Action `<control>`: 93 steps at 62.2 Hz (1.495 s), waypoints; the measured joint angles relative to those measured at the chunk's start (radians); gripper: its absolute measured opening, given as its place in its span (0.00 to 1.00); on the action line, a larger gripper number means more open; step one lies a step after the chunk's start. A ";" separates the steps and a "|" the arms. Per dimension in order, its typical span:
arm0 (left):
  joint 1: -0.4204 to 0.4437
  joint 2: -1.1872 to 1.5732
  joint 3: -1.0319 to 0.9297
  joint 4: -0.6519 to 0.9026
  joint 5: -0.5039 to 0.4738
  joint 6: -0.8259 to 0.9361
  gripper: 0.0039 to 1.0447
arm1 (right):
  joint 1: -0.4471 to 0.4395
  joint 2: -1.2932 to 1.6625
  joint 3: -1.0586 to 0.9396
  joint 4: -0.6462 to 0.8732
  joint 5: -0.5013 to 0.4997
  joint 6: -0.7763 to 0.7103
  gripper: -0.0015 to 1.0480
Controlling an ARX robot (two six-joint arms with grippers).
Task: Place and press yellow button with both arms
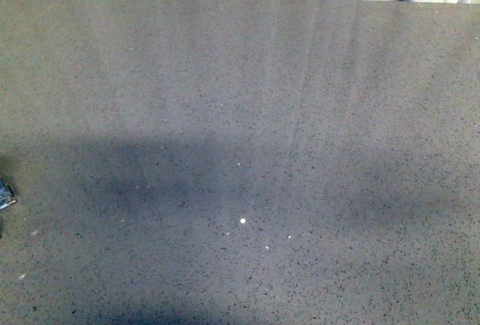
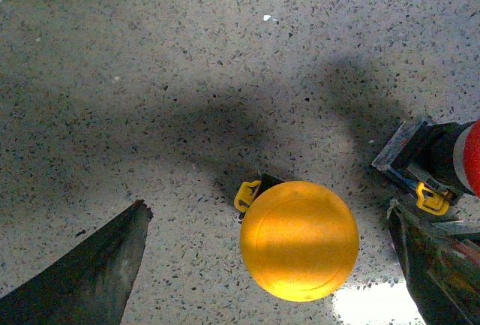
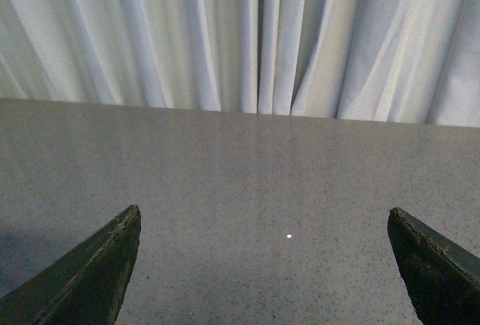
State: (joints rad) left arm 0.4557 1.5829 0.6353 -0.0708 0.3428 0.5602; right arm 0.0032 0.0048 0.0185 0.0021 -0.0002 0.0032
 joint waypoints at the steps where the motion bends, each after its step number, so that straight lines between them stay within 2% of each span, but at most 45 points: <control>1: 0.000 0.001 0.000 0.000 0.000 0.000 0.91 | 0.000 0.000 0.000 0.000 0.000 0.000 0.91; 49: -0.004 0.030 0.002 0.013 -0.022 -0.007 0.91 | 0.000 0.000 0.000 0.000 0.000 0.000 0.91; 62: -0.007 0.037 0.002 0.015 -0.026 -0.008 0.87 | 0.000 0.000 0.000 0.000 0.000 0.000 0.91; 69: -0.009 0.039 0.002 0.019 -0.025 -0.008 0.74 | 0.000 0.000 0.000 0.000 0.000 0.000 0.91; 76: -0.011 0.041 0.002 0.021 -0.026 -0.011 0.68 | 0.000 0.000 0.000 0.000 0.000 0.000 0.91; 83: -0.014 0.042 0.002 0.025 -0.025 -0.014 0.51 | 0.000 0.000 0.000 0.000 0.000 0.000 0.91; 89: -0.014 0.044 0.003 0.026 -0.025 -0.014 0.44 | 0.000 0.000 0.000 0.000 0.000 0.000 0.91; 93: -0.015 0.046 0.003 0.026 -0.025 -0.015 0.44 | 0.000 0.000 0.000 0.000 0.000 0.000 0.91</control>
State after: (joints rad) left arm 0.4408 1.6287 0.6388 -0.0448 0.3176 0.5453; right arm 0.0032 0.0048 0.0185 0.0021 0.0002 0.0032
